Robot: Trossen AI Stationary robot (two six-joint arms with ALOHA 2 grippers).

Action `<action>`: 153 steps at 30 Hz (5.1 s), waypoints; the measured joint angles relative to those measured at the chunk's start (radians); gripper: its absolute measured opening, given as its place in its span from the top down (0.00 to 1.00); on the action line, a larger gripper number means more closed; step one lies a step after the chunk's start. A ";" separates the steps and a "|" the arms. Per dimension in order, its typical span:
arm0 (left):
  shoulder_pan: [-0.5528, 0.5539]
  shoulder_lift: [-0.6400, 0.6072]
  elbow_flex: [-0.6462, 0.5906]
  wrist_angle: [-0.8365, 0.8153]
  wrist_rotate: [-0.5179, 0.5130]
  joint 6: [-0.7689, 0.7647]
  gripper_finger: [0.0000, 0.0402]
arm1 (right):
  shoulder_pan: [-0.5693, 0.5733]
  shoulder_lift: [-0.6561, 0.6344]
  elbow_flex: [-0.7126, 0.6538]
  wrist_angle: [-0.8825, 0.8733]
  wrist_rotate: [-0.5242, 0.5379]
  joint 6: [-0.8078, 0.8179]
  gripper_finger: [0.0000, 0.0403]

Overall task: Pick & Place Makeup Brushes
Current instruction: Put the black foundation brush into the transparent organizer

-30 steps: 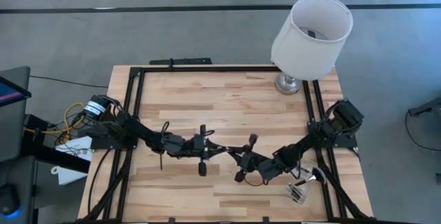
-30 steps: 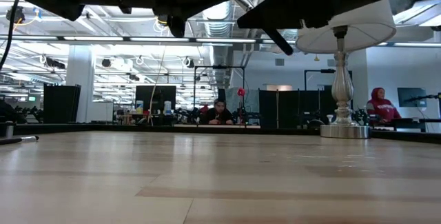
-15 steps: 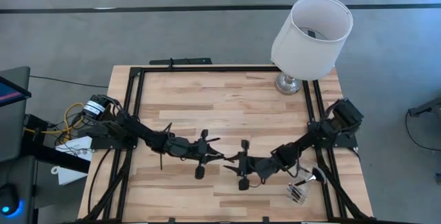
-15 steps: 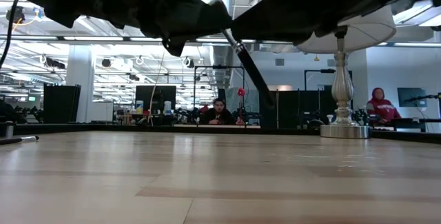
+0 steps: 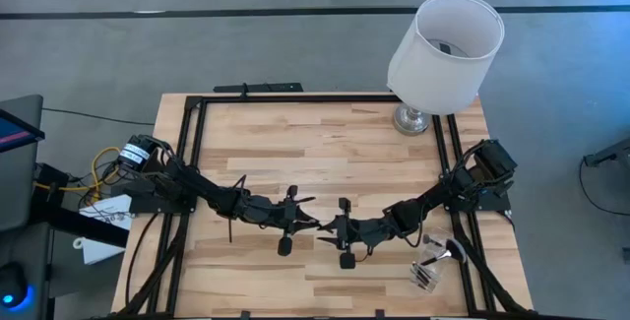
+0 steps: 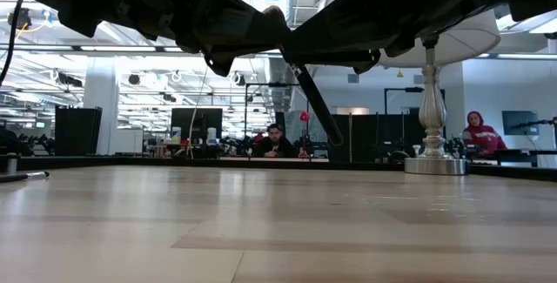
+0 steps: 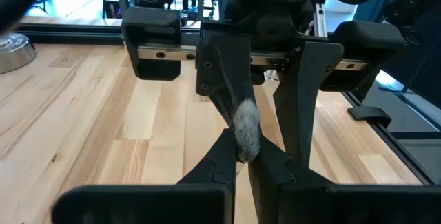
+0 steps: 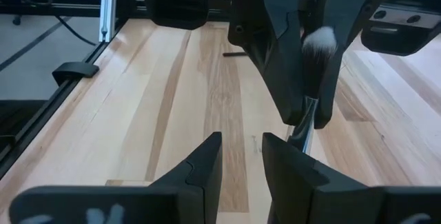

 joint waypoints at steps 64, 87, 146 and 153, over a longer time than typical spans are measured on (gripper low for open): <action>-0.026 0.001 0.041 -0.048 0.001 0.043 0.72 | 0.041 -0.124 0.000 -0.181 0.090 -0.002 0.92; -0.096 -0.211 -0.073 -0.049 -0.053 -0.039 0.73 | 0.709 -0.681 -0.214 -0.992 0.734 0.972 0.89; -0.097 -0.202 -0.074 -0.053 -0.071 -0.047 0.74 | 1.051 -0.634 -0.214 -1.622 0.322 1.973 0.64; -0.097 -0.206 -0.074 -0.062 -0.071 -0.046 0.74 | 1.051 -0.635 -0.202 -1.620 0.322 2.013 0.54</action>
